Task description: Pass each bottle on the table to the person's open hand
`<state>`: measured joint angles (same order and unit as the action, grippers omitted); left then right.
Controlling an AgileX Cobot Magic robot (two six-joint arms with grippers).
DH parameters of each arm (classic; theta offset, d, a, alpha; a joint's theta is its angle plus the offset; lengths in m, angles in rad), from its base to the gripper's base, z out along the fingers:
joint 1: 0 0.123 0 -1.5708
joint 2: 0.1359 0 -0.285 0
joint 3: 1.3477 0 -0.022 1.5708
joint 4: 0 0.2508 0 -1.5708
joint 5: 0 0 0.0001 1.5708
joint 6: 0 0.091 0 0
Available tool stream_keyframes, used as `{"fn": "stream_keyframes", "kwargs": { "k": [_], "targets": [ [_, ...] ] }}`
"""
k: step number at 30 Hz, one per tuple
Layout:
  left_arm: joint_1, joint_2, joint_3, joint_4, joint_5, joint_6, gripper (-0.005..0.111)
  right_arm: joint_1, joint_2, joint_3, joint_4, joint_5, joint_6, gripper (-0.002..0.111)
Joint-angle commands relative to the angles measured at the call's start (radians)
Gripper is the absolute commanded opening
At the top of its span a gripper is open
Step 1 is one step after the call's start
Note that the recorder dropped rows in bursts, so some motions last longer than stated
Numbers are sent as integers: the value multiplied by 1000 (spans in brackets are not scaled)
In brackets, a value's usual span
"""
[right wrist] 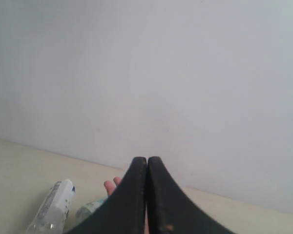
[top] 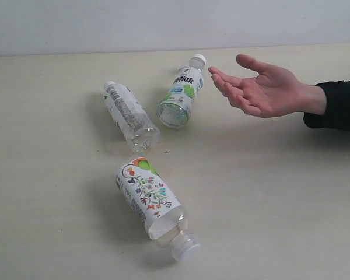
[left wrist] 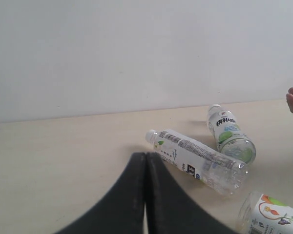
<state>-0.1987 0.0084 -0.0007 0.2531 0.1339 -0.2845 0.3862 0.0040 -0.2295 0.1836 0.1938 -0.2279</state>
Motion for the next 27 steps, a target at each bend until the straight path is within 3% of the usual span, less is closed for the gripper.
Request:
{"fn": "stream_keyframes", "kwargs": {
  "k": [1,8,15,23,27],
  "targets": [
    [2,-1,1,-2,-1,-7,0,-3,-4,3,4,-119,37,0],
    [2,-1,1,-2,-1,-7,0,-3,74,-16,-30,-25,69,0],
    [2,-1,1,-2,-1,-7,0,-3,370,-217,-5,230,72,0],
    [2,-1,1,-2,-1,-7,0,-3,879,-564,291,765,-99,0],
    [2,-1,1,-2,-1,-7,0,6,1132,-673,394,878,-170,0]
  ]
}}
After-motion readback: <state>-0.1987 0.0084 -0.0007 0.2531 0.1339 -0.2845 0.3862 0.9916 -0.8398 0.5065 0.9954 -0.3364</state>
